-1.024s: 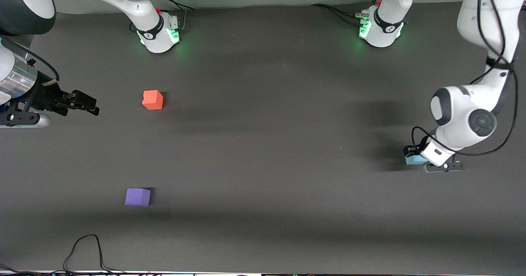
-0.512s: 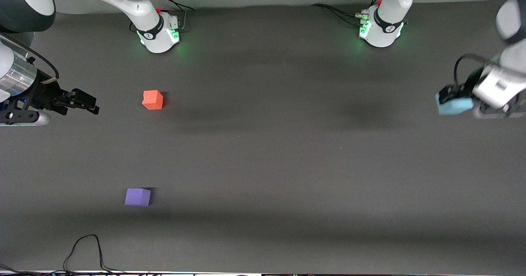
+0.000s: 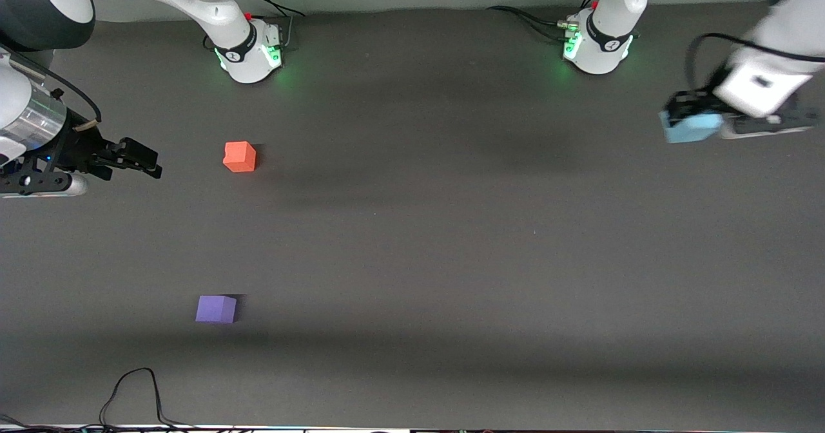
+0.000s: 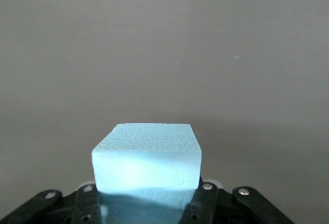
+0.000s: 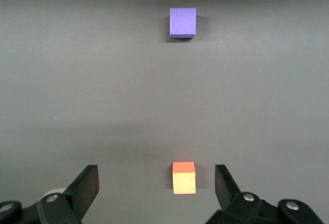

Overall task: Place blue block between orange and purple blocks
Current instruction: 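Lift the blue cube with the left gripper and carry it across the table, then lower the blue cube between the orange and purple cubes, open the left gripper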

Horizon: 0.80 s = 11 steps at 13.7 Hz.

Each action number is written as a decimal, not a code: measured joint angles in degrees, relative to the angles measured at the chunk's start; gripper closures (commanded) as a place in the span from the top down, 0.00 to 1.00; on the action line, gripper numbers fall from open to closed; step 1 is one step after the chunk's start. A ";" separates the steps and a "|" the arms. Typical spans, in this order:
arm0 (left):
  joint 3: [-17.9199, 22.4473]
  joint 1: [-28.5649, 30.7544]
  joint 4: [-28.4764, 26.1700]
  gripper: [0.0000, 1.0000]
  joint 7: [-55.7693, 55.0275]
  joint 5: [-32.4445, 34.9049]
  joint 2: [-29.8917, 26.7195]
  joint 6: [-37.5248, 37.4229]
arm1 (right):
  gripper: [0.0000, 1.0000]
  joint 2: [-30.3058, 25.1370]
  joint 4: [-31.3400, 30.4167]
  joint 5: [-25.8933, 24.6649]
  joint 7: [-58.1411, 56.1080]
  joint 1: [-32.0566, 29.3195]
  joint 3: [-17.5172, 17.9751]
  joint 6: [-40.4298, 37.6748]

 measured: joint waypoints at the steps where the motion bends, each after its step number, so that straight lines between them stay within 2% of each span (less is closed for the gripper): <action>1: -5.15 -1.37 2.07 0.30 -7.85 -1.02 1.92 0.73 | 1.00 0.00 -0.03 0.00 0.00 0.01 -0.05 0.00; 3: -15.14 -4.36 8.96 0.31 -24.06 -1.42 9.26 2.05 | 1.00 0.00 -0.09 0.01 0.00 0.05 -0.12 0.05; 4: -19.02 -6.70 13.74 0.31 -32.43 0.43 14.83 2.83 | 1.00 0.00 -0.11 0.02 0.00 0.06 -0.16 0.08; 5: -21.06 -9.99 18.89 0.31 -40.57 3.98 21.15 3.70 | 1.00 0.00 -0.13 0.02 0.00 0.07 -0.18 0.10; 8: -21.45 -21.33 33.68 0.32 -57.66 14.16 40.74 7.21 | 1.00 0.00 -0.22 0.03 0.00 0.08 -0.21 0.11; 11: -21.00 -28.00 40.64 0.32 -64.59 21.69 54.62 14.27 | 1.00 0.01 -0.36 0.04 0.00 0.09 -0.21 0.15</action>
